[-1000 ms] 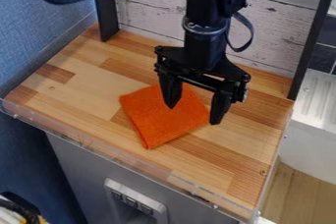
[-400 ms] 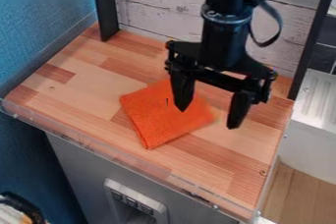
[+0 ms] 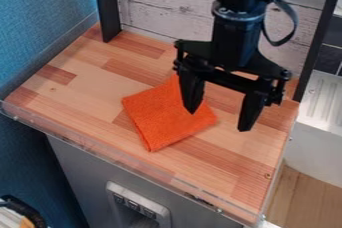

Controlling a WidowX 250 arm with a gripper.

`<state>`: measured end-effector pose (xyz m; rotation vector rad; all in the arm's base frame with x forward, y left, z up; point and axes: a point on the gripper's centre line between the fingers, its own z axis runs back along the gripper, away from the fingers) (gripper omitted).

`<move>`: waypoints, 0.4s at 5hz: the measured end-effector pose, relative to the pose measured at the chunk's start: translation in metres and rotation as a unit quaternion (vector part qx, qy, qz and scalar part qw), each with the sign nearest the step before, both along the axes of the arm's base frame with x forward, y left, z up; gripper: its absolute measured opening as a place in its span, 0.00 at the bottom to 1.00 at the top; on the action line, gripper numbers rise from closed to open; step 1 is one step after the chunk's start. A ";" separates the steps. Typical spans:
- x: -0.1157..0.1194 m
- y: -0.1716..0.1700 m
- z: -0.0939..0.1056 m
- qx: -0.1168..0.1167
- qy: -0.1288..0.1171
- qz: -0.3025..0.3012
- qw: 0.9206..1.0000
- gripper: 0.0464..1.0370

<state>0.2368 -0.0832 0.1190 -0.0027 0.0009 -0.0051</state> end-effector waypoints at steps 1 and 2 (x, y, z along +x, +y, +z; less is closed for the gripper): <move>0.002 -0.001 0.000 -0.004 -0.008 0.001 1.000 0.96; 0.005 -0.002 0.003 -0.007 -0.015 0.004 1.000 0.96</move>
